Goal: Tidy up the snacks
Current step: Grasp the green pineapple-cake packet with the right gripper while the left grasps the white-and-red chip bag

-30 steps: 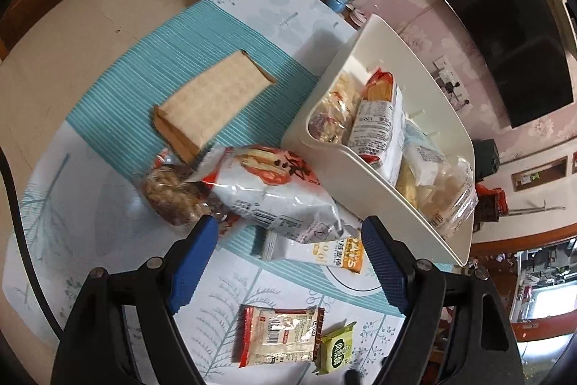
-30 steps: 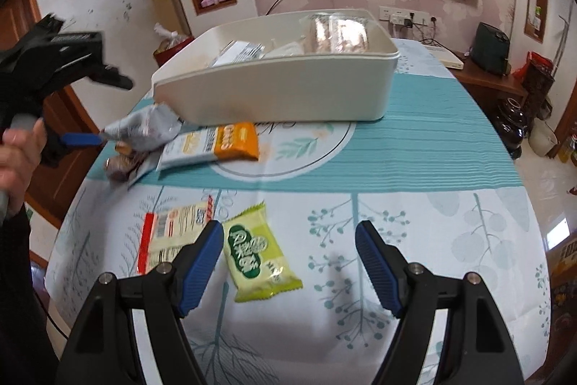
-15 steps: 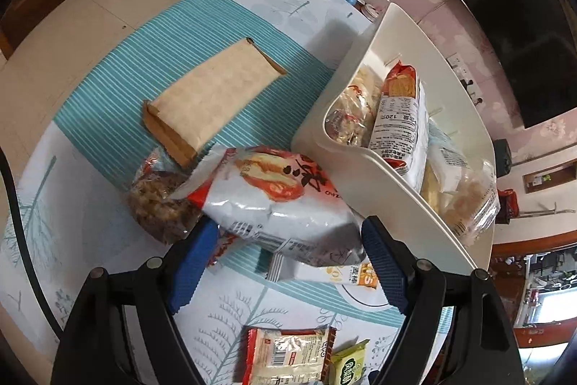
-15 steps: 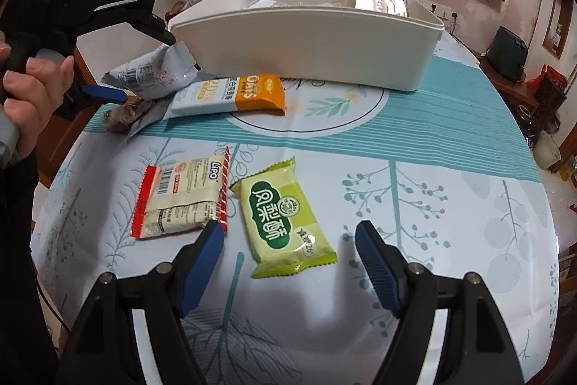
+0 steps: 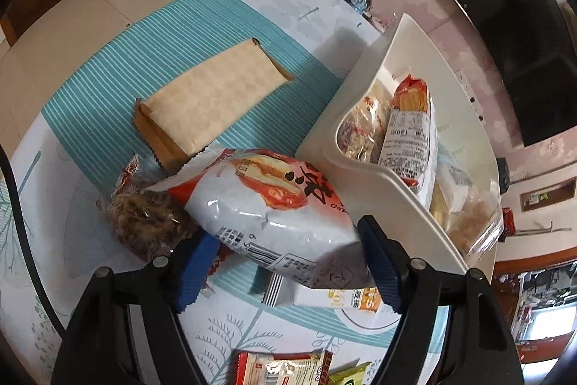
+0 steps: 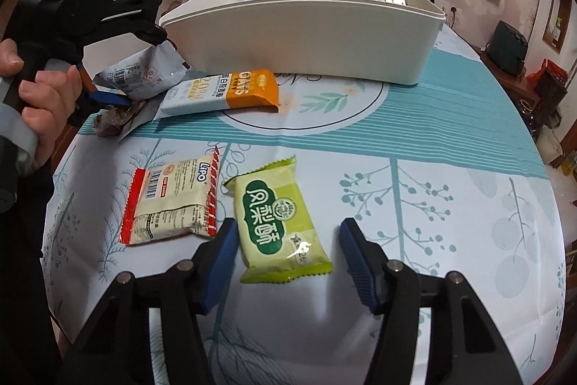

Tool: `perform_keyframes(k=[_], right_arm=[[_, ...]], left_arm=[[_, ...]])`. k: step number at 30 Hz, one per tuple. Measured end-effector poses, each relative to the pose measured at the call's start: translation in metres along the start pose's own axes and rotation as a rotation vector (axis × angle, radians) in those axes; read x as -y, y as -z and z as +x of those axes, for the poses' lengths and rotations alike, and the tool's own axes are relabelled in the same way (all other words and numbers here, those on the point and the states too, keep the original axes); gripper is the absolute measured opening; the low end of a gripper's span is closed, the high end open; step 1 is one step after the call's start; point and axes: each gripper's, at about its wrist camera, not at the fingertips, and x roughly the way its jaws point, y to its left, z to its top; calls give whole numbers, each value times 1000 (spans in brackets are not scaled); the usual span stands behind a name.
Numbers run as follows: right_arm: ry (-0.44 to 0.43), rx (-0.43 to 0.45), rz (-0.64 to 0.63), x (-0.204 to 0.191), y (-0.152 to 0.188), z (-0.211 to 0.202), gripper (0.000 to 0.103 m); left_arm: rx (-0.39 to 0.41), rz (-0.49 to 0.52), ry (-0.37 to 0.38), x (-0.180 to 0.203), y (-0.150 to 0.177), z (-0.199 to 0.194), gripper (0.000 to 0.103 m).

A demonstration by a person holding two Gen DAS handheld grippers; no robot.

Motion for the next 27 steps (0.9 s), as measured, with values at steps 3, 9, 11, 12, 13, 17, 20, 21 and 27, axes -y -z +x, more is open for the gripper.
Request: perform_keyframes(k=[3,9,11,12,13,17,20,21,27], right_arm=[[-1,4,-13,-2,-1,1,50],[-4,3,-21,-5,-1,2,45],[-4,2,-21,-5,-1,2,44],[-4,1,-21,-5,-1,1,44],[-4,0,-21,-5,-1,1,44],[-4,-5,-18,-5,-1,0,42],[-3,-6,-13,-5,0,-2,42],[-3,-5,-12,-5,0,-3,42],[-4,17,-19,-8,2,-16,41]], left_arm=[[12,1,11,-2,0,0,73],[23,12,16,-1,0,-3,63],[25,6,20,-1,0,-5,62],[28,2,20,-2,0,-5,61],[32,-2,23,-2,0,-7,60],[33,-15,39,-6,1,-16,59],[51,-9,48,-4,3,-29,59],[58,-6,48,-4,3,-33,59],[85,21,64,0,8,-58,59]])
